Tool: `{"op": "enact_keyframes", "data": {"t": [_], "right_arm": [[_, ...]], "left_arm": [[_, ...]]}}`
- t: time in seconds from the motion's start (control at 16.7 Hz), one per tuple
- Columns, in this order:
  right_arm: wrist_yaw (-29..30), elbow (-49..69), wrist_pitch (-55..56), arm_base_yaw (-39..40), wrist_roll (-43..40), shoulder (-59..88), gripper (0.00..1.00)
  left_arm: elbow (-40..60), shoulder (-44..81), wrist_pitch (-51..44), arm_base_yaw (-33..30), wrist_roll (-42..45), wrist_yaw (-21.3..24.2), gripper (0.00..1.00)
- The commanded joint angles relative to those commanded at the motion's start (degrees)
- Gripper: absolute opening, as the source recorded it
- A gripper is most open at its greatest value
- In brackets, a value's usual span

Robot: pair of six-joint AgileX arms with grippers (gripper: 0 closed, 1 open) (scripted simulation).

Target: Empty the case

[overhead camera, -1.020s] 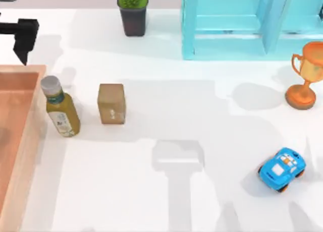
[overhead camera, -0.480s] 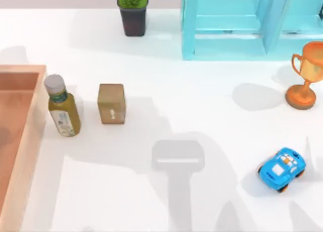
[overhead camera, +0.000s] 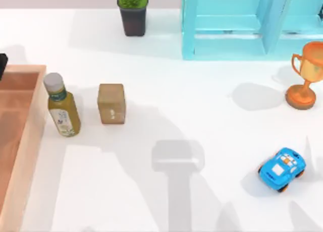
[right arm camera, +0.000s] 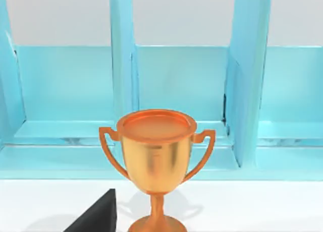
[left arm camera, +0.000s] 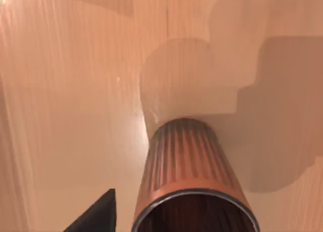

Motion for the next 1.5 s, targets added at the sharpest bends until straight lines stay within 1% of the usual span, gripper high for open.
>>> {"op": "enact_keyframes", "data": {"t": [0.18,0.54,0.9,1.5], "right_arm": [[0.00,0.00,0.00,0.00,0.00,0.00,1.00],[0.00,0.00,0.00,0.00,0.00,0.00,1.00],[0.00,0.00,0.00,0.00,0.00,0.00,1.00],[0.00,0.00,0.00,0.00,0.00,0.00,1.00]], "left_arm": [[-3.56,1.14,4.82,-0.09,-0.07,-0.01,1.00],[-15.53,-3.87,11.86,0.80,0.75,-0.08,1.00],[-17.02,-3.98,13.12,0.83,0.78,-0.06,1.00],[-17.02,-3.98,13.12,0.83,0.78,-0.06,0.25]]}}
